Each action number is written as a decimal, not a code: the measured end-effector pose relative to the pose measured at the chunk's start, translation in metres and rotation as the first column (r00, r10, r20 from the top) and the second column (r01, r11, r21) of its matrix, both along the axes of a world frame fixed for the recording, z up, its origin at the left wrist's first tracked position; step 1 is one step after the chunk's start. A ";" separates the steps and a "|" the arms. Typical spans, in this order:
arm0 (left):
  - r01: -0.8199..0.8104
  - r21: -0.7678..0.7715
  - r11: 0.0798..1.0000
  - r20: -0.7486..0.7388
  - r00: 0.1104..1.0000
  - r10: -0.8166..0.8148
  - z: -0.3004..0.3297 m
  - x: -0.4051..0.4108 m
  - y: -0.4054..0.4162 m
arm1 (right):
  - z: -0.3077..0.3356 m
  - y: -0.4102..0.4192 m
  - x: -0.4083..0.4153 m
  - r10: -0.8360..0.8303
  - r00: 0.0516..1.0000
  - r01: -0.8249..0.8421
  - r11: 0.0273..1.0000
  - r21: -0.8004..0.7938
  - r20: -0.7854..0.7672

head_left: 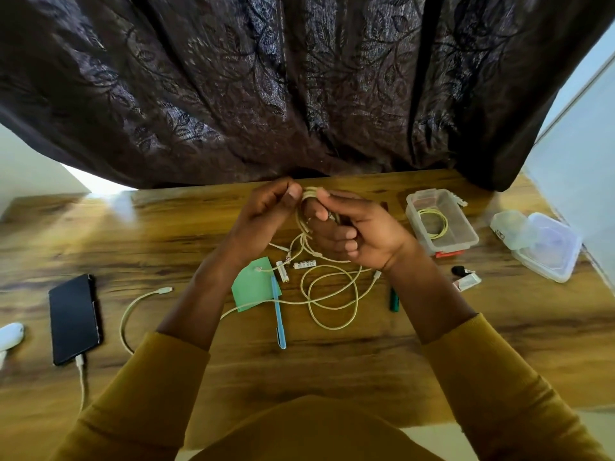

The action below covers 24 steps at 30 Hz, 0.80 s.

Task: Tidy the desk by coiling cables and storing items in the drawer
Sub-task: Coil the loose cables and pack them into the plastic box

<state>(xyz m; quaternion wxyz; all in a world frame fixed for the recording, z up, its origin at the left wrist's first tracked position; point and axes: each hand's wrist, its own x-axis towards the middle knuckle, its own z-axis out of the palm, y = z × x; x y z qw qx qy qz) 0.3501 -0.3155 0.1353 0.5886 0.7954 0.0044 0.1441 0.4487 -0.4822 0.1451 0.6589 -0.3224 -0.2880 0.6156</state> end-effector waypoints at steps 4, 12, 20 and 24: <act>0.018 -0.047 0.999 -0.025 0.999 -0.020 -0.014 0.001 0.004 | 0.001 0.002 -0.003 -0.007 0.988 0.025 0.993 0.113 -0.156; -0.027 0.111 0.993 -0.118 0.992 0.040 -0.050 -0.004 -0.002 | -0.003 0.014 -0.007 -0.126 0.927 0.222 0.943 0.246 -0.352; 0.073 0.412 0.908 -0.223 0.975 0.023 -0.033 -0.013 -0.009 | -0.019 0.013 -0.002 -0.553 0.832 0.554 0.833 -0.012 0.049; 0.060 0.559 0.827 -0.171 0.984 0.044 -0.016 -0.015 -0.011 | -0.022 0.014 -0.012 -0.569 0.731 0.642 0.761 -0.097 0.377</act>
